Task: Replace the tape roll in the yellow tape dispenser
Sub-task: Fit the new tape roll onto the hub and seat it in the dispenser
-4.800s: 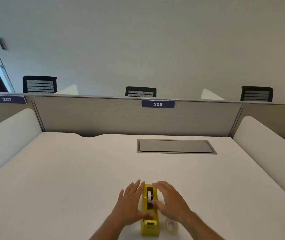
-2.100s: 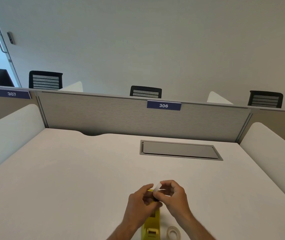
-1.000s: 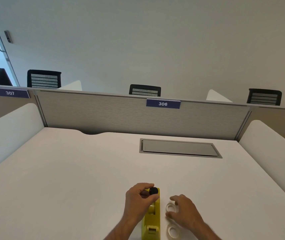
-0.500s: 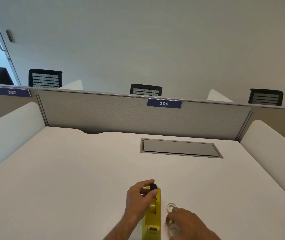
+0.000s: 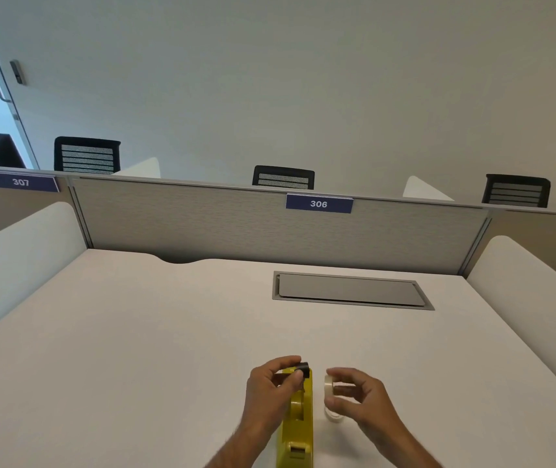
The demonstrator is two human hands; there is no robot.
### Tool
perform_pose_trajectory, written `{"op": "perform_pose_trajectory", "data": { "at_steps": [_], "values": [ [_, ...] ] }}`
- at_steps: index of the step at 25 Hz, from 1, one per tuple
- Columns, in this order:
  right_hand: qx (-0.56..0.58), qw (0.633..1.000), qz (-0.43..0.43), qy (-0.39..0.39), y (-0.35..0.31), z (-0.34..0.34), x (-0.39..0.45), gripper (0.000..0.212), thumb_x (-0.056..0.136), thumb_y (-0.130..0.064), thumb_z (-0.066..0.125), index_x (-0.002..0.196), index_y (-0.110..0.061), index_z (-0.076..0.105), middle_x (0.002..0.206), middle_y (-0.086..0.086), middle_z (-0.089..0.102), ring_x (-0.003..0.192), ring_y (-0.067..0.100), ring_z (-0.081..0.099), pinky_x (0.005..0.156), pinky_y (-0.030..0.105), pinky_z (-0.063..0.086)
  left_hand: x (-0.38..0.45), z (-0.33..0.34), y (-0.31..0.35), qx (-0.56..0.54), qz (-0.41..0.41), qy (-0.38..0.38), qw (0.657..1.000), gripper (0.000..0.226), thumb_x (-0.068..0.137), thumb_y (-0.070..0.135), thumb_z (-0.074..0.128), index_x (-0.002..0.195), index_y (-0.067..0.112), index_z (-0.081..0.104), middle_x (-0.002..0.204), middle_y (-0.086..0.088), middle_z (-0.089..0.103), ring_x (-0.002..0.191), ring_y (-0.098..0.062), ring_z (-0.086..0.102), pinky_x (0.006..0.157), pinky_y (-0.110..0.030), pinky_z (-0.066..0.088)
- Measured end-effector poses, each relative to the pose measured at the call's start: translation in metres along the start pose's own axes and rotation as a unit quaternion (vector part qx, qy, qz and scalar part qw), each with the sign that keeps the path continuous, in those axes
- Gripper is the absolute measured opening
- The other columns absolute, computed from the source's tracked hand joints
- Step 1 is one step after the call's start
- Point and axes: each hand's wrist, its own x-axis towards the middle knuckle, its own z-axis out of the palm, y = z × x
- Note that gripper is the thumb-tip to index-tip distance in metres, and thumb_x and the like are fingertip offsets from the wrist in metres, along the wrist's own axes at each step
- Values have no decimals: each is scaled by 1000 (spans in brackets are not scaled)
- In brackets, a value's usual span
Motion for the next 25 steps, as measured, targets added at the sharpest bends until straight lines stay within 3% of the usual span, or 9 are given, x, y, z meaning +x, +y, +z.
{"op": "perform_pose_trajectory", "data": {
  "at_steps": [3, 6, 9, 18, 23, 25],
  "values": [
    [104, 995, 4, 1, -1, 5, 5, 60, 51, -22, 97, 106, -18, 74, 103, 8, 76, 95, 30, 73, 74, 38, 61, -3, 5, 2, 13, -2, -4, 1000, 21, 85, 16, 74, 99, 32, 76, 97, 13, 77, 93, -10, 72, 88, -30, 59],
    [137, 991, -5, -9, -3, 13, 8, 60, 55, -19, 97, 110, -17, 73, 108, 9, 76, 99, 32, 72, 81, 45, 61, -7, 7, 6, 23, 7, -14, 1000, 24, 85, 16, 75, 95, 39, 75, 94, 20, 76, 93, -1, 69, 82, -16, 55],
    [152, 988, -12, -18, -4, 16, 9, 64, 55, -24, 98, 112, -16, 71, 110, 11, 75, 102, 33, 71, 89, 52, 58, -8, 6, 7, 32, 13, -15, 999, 25, 84, 16, 75, 97, 37, 76, 94, 22, 76, 93, 1, 69, 77, -11, 53],
    [151, 988, -21, -30, -7, 20, 10, 54, 61, -11, 91, 111, -14, 73, 107, 14, 76, 101, 33, 71, 89, 50, 58, -6, 2, 9, 67, 30, -35, 997, 26, 85, 12, 74, 103, 30, 76, 98, 16, 76, 95, -7, 69, 88, -21, 56],
    [118, 992, -32, -33, -9, 22, 9, 52, 59, -16, 92, 109, -16, 75, 105, 9, 77, 98, 29, 73, 81, 39, 62, -8, 3, 11, 87, 41, -52, 994, 31, 86, 14, 72, 97, 43, 75, 93, 25, 74, 93, 4, 66, 74, -9, 53],
    [109, 993, -38, -30, -10, 23, 10, 51, 60, -15, 92, 108, -16, 75, 104, 8, 78, 98, 28, 73, 80, 36, 61, -7, 2, 11, 89, 45, -57, 993, 31, 87, 15, 71, 99, 44, 75, 96, 24, 74, 95, 3, 66, 76, -10, 52]
  ]
}}
